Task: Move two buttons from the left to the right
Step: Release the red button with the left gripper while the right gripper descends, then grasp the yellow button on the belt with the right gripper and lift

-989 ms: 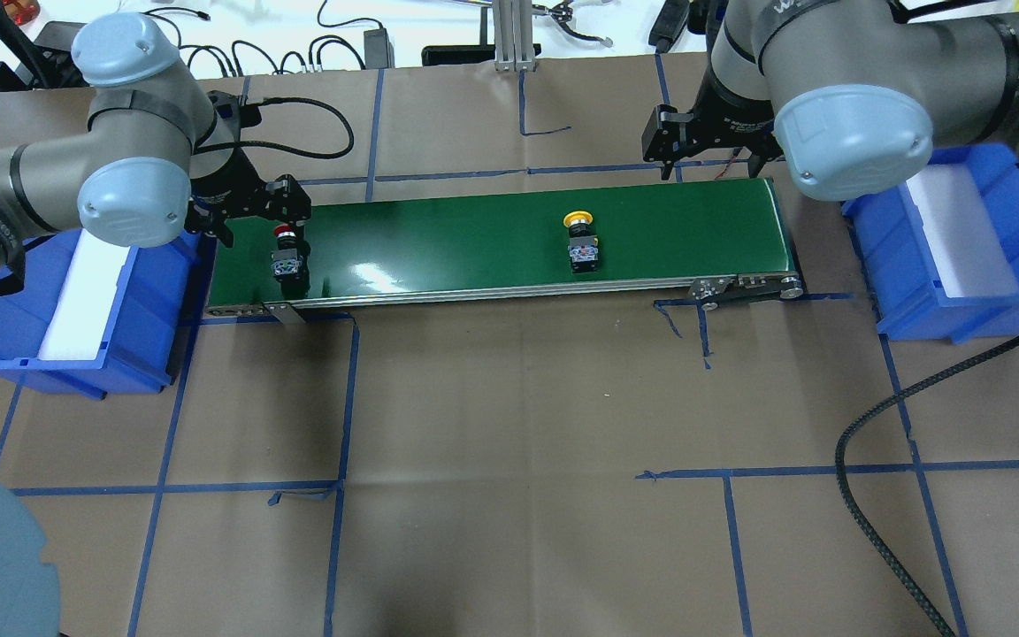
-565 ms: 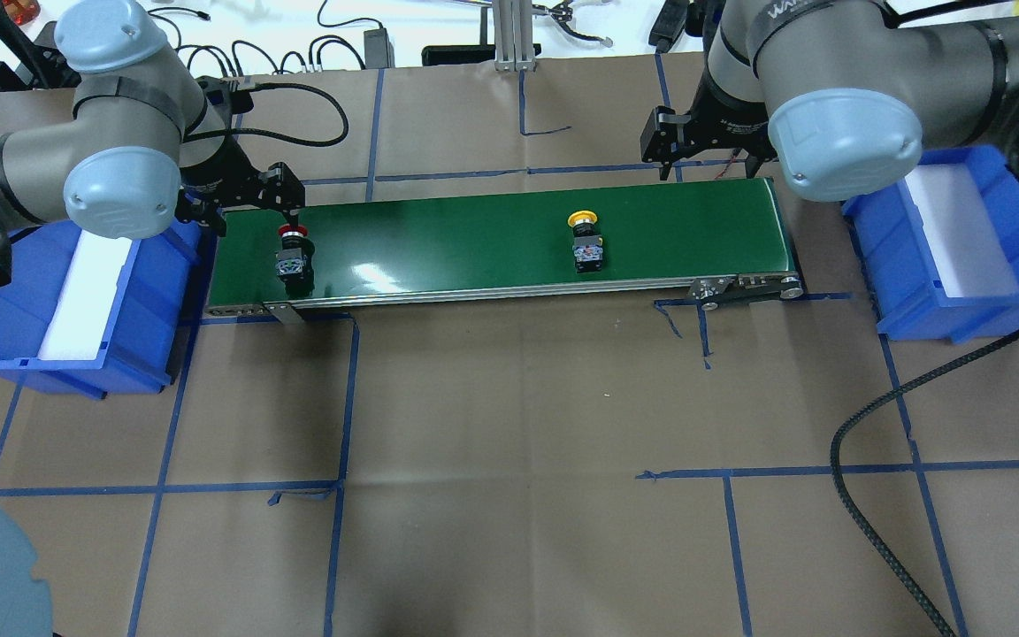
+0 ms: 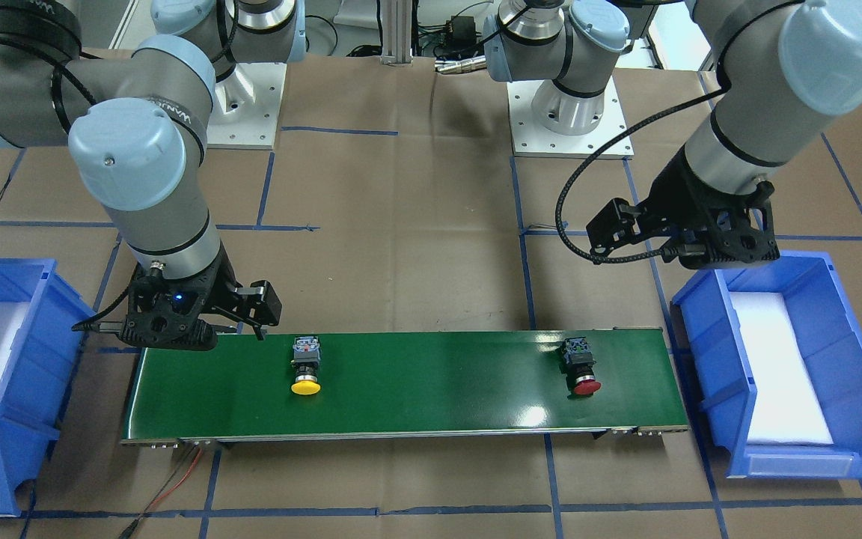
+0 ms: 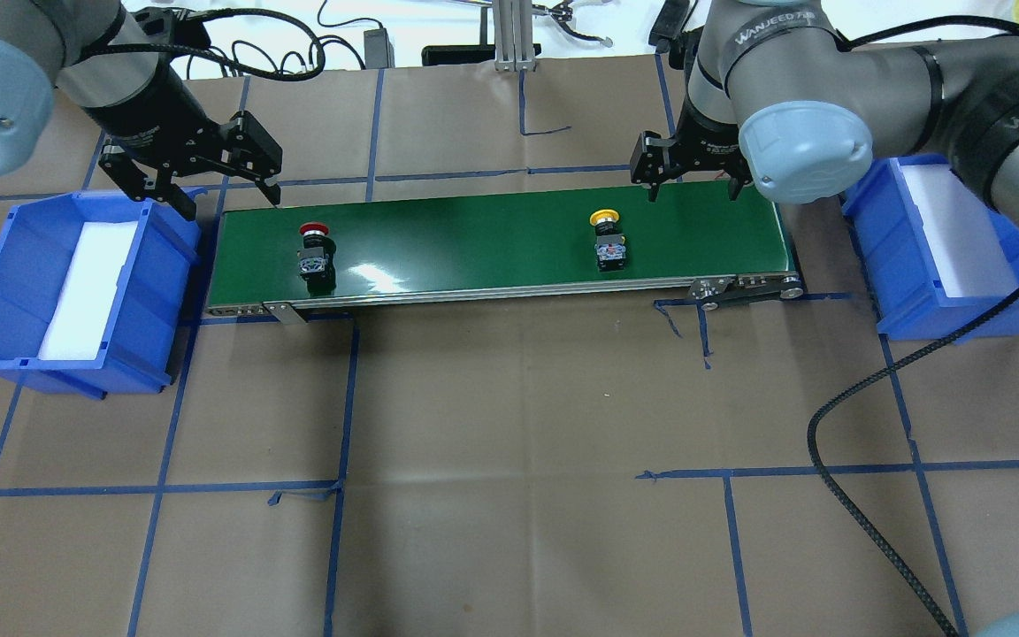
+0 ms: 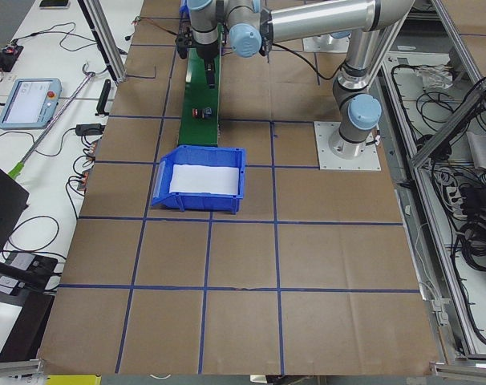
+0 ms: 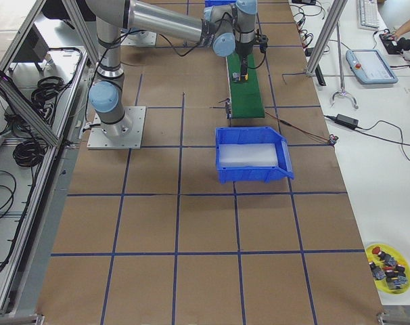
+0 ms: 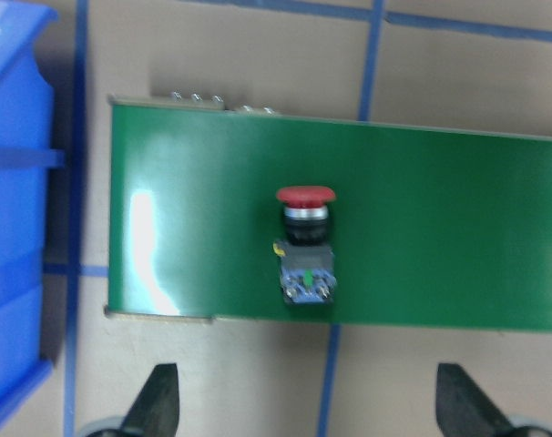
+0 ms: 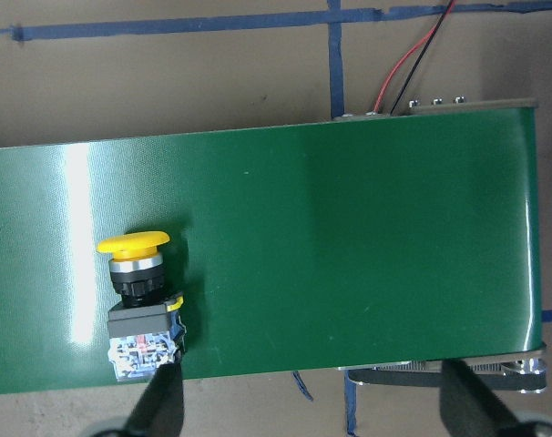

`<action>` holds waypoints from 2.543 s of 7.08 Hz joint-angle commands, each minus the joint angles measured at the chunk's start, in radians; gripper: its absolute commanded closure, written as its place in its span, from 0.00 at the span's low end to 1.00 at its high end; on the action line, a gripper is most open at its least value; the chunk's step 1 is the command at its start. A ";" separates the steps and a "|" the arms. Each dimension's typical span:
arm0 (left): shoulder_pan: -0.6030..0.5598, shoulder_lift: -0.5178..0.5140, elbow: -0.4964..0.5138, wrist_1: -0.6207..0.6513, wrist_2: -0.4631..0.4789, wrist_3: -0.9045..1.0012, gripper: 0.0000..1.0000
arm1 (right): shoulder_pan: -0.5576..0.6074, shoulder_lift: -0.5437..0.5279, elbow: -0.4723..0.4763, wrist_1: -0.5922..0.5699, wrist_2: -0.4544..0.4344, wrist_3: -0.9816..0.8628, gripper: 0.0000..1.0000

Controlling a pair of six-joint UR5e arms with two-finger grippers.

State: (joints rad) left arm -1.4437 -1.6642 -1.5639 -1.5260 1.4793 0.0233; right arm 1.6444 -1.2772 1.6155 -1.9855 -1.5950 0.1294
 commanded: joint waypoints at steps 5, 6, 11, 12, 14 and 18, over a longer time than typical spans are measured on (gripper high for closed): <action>-0.121 0.086 -0.062 -0.051 0.061 -0.074 0.00 | 0.003 0.090 0.001 -0.067 0.007 0.019 0.00; -0.116 0.104 -0.061 -0.024 0.056 -0.072 0.00 | 0.003 0.094 -0.002 -0.067 0.009 0.019 0.00; -0.104 0.121 -0.058 -0.028 0.067 -0.016 0.00 | 0.003 0.160 0.004 -0.069 0.009 0.019 0.00; -0.103 0.118 -0.053 -0.023 0.079 -0.011 0.00 | 0.003 0.167 0.006 -0.068 0.009 0.021 0.02; -0.100 0.116 -0.051 -0.022 0.108 0.012 0.00 | 0.000 0.167 0.004 -0.056 0.007 0.010 0.85; -0.100 0.110 -0.050 -0.022 0.099 0.012 0.00 | -0.021 0.113 -0.072 -0.012 -0.008 -0.039 0.96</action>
State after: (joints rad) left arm -1.5442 -1.5507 -1.6123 -1.5478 1.5802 0.0357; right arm 1.6338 -1.1343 1.5870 -2.0269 -1.6017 0.1151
